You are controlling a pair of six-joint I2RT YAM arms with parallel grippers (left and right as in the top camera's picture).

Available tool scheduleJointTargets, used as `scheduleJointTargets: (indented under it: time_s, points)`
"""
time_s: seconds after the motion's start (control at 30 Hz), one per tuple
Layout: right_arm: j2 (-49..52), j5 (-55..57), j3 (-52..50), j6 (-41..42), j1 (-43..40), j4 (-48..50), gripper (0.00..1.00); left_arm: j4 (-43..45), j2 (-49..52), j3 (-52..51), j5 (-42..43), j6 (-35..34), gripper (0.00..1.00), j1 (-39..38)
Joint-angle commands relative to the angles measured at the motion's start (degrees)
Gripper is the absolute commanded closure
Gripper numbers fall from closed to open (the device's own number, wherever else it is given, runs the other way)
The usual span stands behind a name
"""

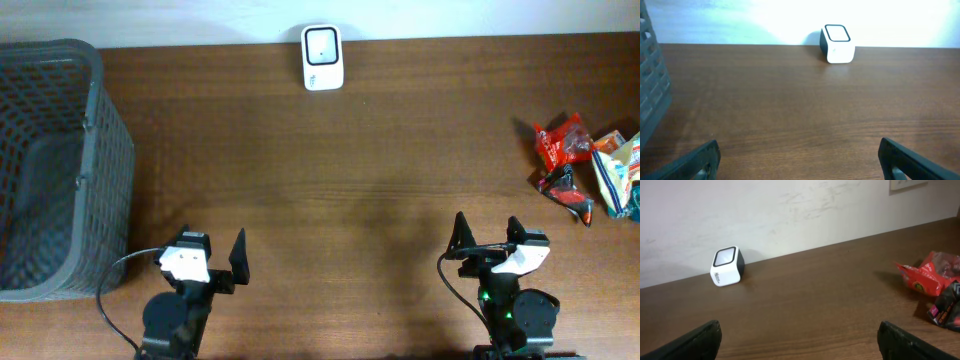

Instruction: Scan the item barcode

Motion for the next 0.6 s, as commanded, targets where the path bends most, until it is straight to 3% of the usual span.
scheduleJointTargets:
  time_s: [0.0,0.17,0.4,0.47,0.57]
  points:
    - [-0.37,0.72,-0.52,-0.15,0.35,-0.09,0.02,0.52,-5.97,-3.02,0.63,0.72,0.01,1.09]
    - [-0.37,0.72,-0.52,-0.15,0.35,-0.09,0.02,2.78,-9.90,-5.07,0.66,0.72,0.01,3.96]
    - [-0.37,0.72,-0.52,-0.15,0.35,-0.09,0.02,13.40,-9.90,-6.86,0.02,1.55,0.01,5.27]
    - [-0.37,0.72,-0.52,-0.15,0.35,-0.09,0.02,16.90,-9.90,-6.86,0.07,3.80,0.01,5.27]
    - [-0.37,0.72,-0.52,-0.15,0.35,-0.09,0.02,14.19,-9.90,-6.86,0.00,8.61,0.01,5.27]
